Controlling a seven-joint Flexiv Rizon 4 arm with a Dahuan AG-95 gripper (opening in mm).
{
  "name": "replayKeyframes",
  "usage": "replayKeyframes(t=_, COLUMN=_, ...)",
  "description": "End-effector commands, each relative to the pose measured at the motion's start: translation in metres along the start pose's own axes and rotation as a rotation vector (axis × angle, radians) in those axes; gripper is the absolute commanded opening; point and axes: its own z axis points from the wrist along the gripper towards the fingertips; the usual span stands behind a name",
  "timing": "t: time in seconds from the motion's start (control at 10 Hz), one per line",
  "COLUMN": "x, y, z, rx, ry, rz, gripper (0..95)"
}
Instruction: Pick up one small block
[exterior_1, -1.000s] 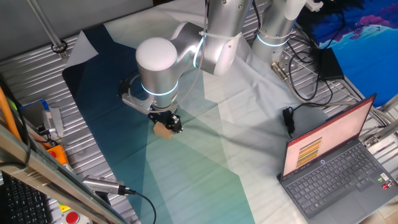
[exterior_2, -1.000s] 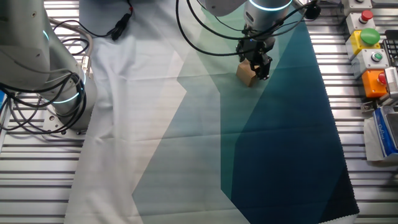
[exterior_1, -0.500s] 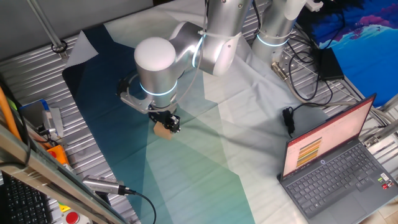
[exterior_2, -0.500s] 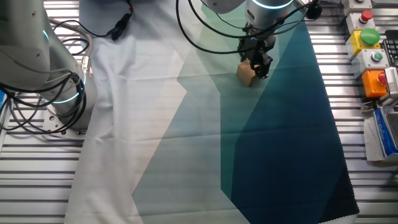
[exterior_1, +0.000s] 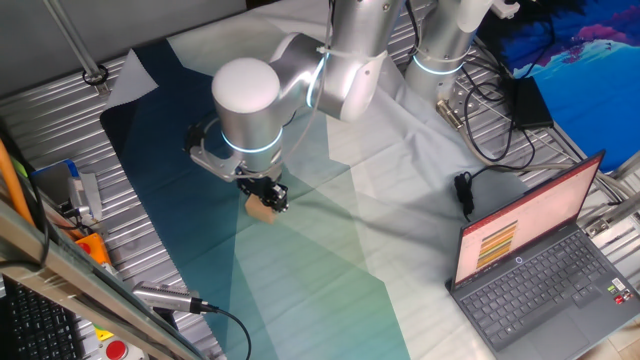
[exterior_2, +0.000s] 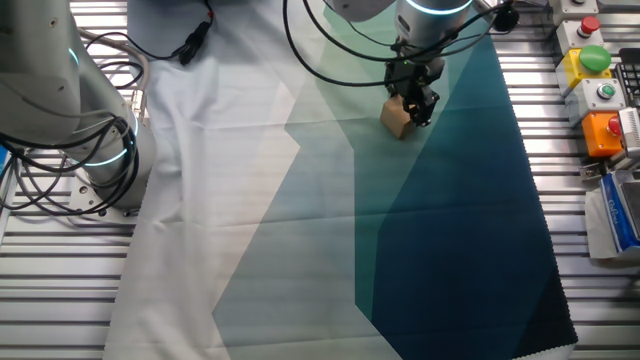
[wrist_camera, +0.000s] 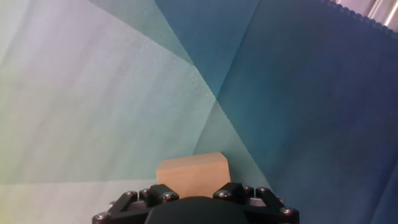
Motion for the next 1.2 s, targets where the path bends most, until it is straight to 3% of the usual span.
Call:
replayKeyframes(t=0.1, x=0.0, y=-0.003, z=-0.007, rx=0.005, ry=0.006, rz=0.006, gripper=0.0)
replayKeyframes(t=0.2, x=0.0, y=-0.003, z=-0.007, rx=0.005, ry=0.006, rz=0.006, gripper=0.0)
replayKeyframes(t=0.3, x=0.002, y=-0.006, z=-0.023, rx=0.004, ry=0.008, rz=0.012, gripper=0.0)
replayKeyframes(t=0.4, x=0.004, y=-0.007, z=-0.027, rx=0.004, ry=0.01, rz=0.013, gripper=0.0)
replayKeyframes(t=0.6, x=0.02, y=-0.01, z=-0.05, rx=0.002, ry=0.012, rz=0.007, gripper=0.0)
replayKeyframes(t=1.0, x=0.038, y=-0.017, z=-0.073, rx=0.002, ry=0.025, rz=0.0, gripper=0.0)
replayKeyframes(t=1.2, x=0.038, y=-0.017, z=-0.073, rx=0.002, ry=0.025, rz=0.0, gripper=0.0)
